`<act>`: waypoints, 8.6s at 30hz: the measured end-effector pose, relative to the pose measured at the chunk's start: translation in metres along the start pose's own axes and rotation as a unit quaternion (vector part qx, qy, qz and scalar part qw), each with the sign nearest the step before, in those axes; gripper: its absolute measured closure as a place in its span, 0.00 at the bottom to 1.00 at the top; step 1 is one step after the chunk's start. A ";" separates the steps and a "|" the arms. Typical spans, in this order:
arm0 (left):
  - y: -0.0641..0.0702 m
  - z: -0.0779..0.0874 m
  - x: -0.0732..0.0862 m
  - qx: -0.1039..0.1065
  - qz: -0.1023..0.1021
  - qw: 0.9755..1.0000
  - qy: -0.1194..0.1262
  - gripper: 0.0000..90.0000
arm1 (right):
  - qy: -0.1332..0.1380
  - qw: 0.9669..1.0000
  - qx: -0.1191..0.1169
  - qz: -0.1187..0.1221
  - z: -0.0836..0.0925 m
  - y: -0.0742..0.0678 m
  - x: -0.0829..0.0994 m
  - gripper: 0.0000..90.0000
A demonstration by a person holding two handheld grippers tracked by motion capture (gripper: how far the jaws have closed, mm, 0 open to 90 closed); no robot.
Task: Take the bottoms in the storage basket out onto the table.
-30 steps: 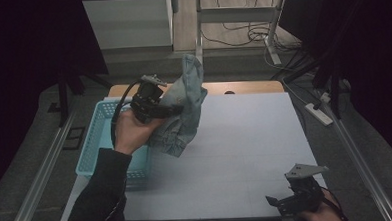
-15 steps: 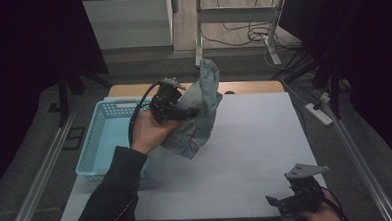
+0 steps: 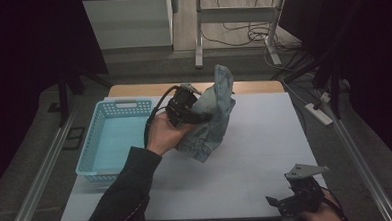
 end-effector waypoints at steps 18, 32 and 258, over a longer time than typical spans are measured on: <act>0.001 -0.052 0.005 0.013 0.008 1.000 -0.019 0.71 | 0.000 1.000 -0.001 0.002 0.001 0.000 0.000 0.00; -0.005 -0.082 0.013 0.006 0.007 0.999 -0.035 0.69 | 0.000 1.000 0.000 0.004 0.000 0.000 0.000 0.00; 0.009 -0.028 0.088 0.104 -0.014 0.994 0.037 0.02 | 0.011 1.000 -0.005 0.015 0.002 -0.003 -0.002 0.00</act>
Point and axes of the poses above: each handheld gripper's, and its own axes: z roughly backward along the jaws, x roughly out of its underside, y roughly to its right, the point moved 10 cm from there along -z, roughly forward along the jaws, and after that the axes turned 13 degrees about -y, right-handed, at the moved point
